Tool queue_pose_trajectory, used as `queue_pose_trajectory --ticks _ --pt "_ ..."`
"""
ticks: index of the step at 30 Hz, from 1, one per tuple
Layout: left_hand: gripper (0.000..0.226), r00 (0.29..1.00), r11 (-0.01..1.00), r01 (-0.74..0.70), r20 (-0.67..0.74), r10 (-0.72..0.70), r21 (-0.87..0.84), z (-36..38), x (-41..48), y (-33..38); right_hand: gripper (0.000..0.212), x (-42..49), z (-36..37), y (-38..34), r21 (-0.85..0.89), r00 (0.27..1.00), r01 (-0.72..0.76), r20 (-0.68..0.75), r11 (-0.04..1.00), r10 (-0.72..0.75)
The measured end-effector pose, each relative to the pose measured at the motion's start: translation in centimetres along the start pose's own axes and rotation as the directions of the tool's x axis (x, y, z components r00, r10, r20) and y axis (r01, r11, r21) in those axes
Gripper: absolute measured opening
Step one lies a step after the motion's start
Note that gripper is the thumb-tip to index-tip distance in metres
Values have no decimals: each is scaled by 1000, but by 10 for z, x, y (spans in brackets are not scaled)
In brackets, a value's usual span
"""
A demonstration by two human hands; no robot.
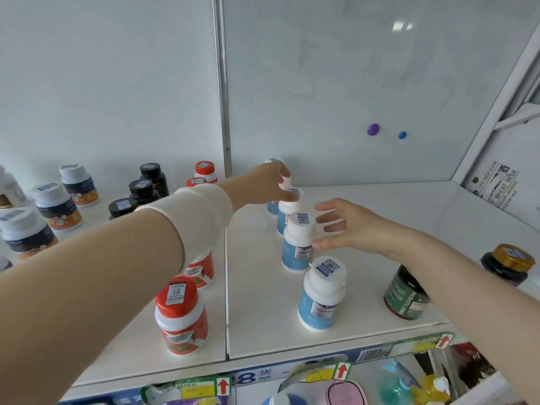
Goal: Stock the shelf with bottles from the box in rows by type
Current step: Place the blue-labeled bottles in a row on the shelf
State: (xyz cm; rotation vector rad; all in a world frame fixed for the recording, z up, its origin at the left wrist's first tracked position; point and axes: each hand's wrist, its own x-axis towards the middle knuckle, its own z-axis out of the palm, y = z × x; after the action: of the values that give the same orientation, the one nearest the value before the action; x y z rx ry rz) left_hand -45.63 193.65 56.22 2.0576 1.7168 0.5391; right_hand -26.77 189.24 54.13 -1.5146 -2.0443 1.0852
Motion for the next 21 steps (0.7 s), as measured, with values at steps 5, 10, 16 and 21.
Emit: queue_pose_trajectory --ticks 5,10,16,21 --pt "47 978 912 51 -205 37 408 -42 -55 3 66 -6 -14 -43 -180 992 96 -68 979 -109" --pt "42 962 623 197 -272 26 757 -60 -132 -9 58 -15 38 -87 -496 938 231 -113 837 -326" --pt "40 923 383 379 -374 -91 842 -87 -242 -46 48 -50 135 -157 -578 832 468 34 668 -553" --pt "43 846 247 521 -455 -279 817 -117 -361 -104 50 -83 234 -226 -616 723 616 194 492 -663"
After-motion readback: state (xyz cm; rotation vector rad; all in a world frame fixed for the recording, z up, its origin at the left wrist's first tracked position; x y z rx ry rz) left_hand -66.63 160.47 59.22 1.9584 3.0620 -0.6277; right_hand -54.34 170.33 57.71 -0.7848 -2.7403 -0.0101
